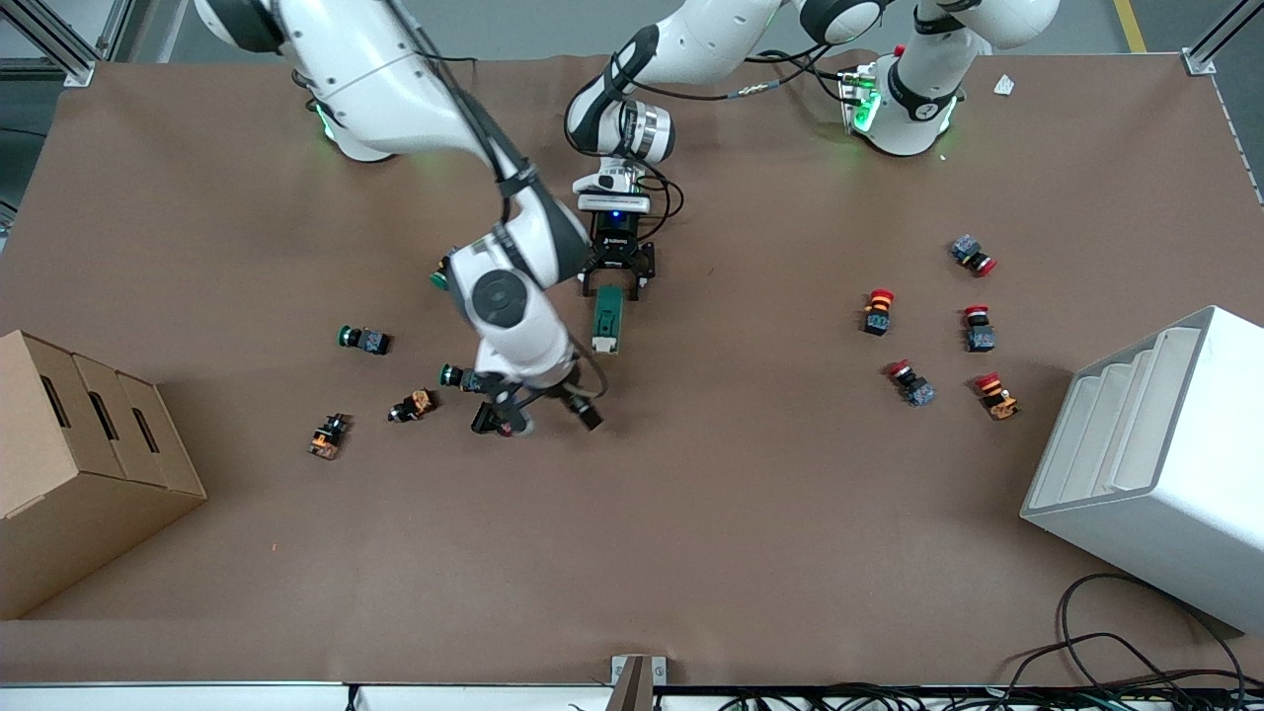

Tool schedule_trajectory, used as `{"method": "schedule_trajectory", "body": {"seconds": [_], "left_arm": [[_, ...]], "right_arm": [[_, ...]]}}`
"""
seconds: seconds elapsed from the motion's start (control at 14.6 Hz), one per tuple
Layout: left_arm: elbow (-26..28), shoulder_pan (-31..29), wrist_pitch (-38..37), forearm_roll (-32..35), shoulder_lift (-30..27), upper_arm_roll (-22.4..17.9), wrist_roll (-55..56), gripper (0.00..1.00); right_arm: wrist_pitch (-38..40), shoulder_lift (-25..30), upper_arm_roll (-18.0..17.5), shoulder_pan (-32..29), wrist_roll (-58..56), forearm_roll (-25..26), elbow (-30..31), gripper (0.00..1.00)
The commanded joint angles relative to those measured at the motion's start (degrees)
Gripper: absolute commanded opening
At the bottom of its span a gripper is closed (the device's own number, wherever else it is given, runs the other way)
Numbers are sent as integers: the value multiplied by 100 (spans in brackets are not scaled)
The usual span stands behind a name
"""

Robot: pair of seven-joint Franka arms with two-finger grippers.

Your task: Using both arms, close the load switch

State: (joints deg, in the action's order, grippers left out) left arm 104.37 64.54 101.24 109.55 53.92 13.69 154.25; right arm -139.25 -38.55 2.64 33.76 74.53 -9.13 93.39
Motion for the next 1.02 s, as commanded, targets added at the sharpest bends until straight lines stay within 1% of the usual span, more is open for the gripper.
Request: {"method": "schedule_trajectory", "body": {"seconds": [0.0,0.14,0.41,0.61,0.82,0.96], "left_arm": [[-40,-3,98,58,338,-50,70,100],[-5,-20,98,49,303,-50,9,100],[-4,-170,106,32,268,-50,-115,100],[-4,-187,141,-38,198,2,-62,100],[-66,-205,194,-450,31,46,-254,100],[-83,-214,212,-749,-171,134,-710,100]], "right_arm": [[608,557,-124,-676,-1120,60,118,100],[898,777,-124,-1107,-2008,51,118,100],[1742,1313,-115,-1924,-3906,69,65,100],[2654,1630,-106,-2627,-5497,165,-250,100],[3797,1798,-106,-3216,-6869,629,-943,100],[4221,2034,-89,-3367,-7337,938,-1068,100]]}}
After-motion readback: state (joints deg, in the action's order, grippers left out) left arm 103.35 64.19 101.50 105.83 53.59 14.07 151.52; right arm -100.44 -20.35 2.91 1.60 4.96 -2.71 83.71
